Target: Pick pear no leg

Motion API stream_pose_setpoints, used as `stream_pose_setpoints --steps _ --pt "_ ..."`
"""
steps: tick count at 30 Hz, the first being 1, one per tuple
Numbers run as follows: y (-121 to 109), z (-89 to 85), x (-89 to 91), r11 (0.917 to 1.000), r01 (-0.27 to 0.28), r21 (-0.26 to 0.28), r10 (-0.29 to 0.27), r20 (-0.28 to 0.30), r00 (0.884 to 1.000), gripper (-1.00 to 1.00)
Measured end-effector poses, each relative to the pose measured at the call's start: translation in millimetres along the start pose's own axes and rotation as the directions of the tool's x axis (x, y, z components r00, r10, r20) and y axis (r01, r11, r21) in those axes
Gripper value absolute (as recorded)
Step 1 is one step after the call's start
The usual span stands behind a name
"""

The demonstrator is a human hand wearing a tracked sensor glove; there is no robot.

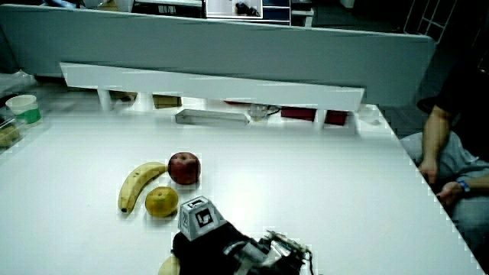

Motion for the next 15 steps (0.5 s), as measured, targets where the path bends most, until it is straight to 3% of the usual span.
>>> stream_pose_setpoints --steps 5,9,14,15 --pt "-5 12.2 4.4 0.9994 -0.013 0.033 0.014 -0.031 0.999 1.00" --pt "-11 32.9 10.7 0.9950 0.015 0.099 -0.014 -0.012 1.000 1.00" --pt "-11 52.3 25.3 0.9910 0.053 0.123 -0.048 -0.046 0.998 1.00" --pt "-13 57.8 27.6 0.9862 0.072 0.149 -0.067 -0.038 0.997 1.00"
